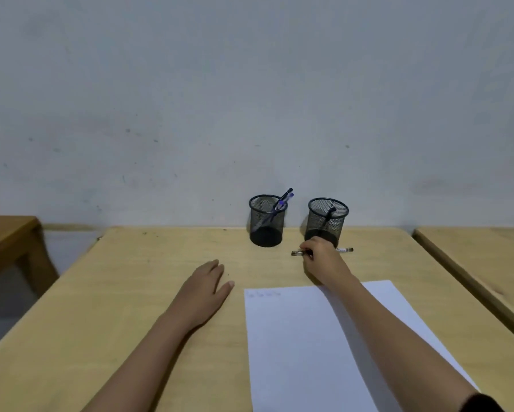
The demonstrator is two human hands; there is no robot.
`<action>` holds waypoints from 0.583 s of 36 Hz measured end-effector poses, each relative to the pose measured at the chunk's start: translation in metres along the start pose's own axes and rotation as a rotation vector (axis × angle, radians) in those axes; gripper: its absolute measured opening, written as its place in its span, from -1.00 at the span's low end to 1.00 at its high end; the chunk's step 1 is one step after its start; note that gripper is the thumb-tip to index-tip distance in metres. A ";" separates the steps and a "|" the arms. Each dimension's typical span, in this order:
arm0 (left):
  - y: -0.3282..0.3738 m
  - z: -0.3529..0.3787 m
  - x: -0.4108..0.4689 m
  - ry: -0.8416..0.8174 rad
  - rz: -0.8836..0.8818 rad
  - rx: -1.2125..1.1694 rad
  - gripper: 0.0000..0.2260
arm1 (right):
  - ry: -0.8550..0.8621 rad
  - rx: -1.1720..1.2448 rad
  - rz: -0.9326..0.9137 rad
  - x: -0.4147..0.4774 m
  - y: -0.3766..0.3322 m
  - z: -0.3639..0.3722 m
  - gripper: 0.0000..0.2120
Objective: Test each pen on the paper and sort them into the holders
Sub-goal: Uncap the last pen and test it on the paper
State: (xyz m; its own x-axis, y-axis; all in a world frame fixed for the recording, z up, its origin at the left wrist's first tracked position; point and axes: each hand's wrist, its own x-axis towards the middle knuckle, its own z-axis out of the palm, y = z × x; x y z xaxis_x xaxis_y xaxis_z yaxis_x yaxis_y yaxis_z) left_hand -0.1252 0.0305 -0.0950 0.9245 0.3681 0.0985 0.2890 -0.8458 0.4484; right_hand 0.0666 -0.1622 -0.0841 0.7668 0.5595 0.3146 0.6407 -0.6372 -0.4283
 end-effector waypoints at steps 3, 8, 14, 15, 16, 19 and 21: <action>0.002 0.000 0.000 0.008 0.006 0.014 -0.48 | 0.010 0.000 -0.010 0.002 0.003 0.002 -0.82; 0.006 -0.003 0.002 0.012 -0.002 0.031 -0.50 | 0.006 0.004 -0.035 -0.002 0.004 0.003 -0.86; 0.024 -0.009 0.008 -0.012 -0.006 -0.148 -0.73 | 0.010 0.087 -0.111 -0.013 -0.013 -0.002 -0.87; 0.030 -0.010 0.008 -0.007 -0.007 -0.226 -0.76 | 0.014 0.115 -0.133 -0.014 -0.018 -0.003 -0.87; 0.038 -0.011 0.008 -0.008 -0.013 -0.327 -0.75 | 0.016 0.136 -0.153 -0.016 -0.022 -0.005 -0.87; 0.061 -0.012 0.006 -0.009 -0.008 -0.658 -0.73 | 0.035 0.168 -0.215 -0.021 -0.037 -0.009 -0.86; 0.073 -0.011 0.005 0.012 0.020 -0.784 -0.80 | 0.046 0.184 -0.263 -0.025 -0.047 -0.013 -0.86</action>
State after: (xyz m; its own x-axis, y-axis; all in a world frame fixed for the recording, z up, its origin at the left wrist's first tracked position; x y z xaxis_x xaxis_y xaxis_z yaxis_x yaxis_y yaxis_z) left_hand -0.1019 -0.0246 -0.0519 0.9237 0.3636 0.1210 0.0083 -0.3347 0.9423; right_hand 0.0179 -0.1535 -0.0612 0.5796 0.6649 0.4711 0.8024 -0.3648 -0.4723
